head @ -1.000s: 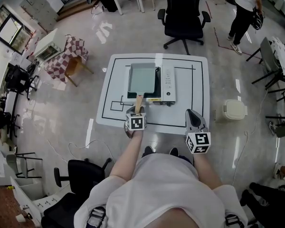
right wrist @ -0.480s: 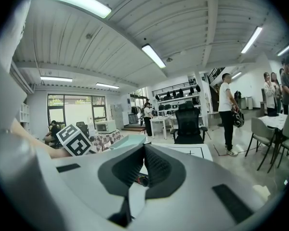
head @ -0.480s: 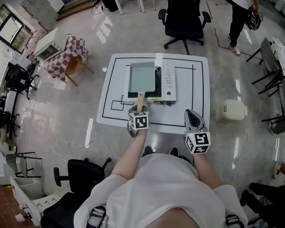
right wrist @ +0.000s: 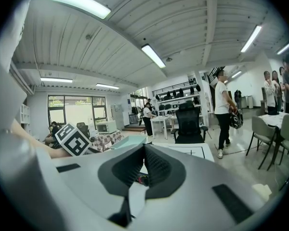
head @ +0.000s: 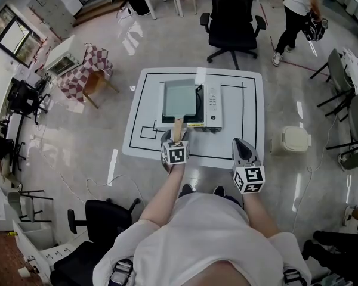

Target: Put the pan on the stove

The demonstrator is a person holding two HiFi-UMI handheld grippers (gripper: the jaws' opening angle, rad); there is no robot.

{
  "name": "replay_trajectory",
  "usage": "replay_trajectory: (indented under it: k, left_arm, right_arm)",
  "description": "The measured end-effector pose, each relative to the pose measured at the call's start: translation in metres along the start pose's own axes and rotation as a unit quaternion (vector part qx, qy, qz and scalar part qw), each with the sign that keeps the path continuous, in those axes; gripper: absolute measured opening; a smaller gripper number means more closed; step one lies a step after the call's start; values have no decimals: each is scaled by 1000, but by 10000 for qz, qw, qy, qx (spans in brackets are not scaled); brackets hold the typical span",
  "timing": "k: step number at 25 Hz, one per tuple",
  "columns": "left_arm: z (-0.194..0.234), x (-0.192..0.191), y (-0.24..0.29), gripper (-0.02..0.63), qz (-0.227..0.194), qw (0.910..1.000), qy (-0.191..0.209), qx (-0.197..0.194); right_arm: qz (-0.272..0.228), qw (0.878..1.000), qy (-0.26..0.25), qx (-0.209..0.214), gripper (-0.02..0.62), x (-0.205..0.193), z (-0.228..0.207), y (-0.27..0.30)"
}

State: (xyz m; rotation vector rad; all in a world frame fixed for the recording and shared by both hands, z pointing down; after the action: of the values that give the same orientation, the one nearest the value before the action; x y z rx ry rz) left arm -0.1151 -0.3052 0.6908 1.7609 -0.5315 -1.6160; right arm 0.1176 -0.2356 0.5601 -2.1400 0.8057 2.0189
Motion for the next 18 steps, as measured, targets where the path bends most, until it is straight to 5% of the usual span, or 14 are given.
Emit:
replay_trajectory:
  k: [11, 18]
  left_arm:
    - [0, 5, -12, 342, -178, 9996, 147, -158]
    - [10, 33, -47, 345, -1041, 9942, -30, -279]
  right_arm:
    - [-4, 10000, 32, 11, 8, 0, 2, 3]
    - [-12, 10000, 29, 3, 8, 2, 5, 6]
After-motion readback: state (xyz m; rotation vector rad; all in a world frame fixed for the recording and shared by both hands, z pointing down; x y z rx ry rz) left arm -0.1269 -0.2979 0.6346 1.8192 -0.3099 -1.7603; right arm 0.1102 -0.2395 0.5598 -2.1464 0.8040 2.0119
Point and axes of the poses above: the fingertips, and each gripper's own axes: y forward along the fingers, z to its left, x out of its top, the point moved 1 cm from there along -y, backward along the fingers, and after that the axes turned 4 degrees about z, right-handed, at the moved point
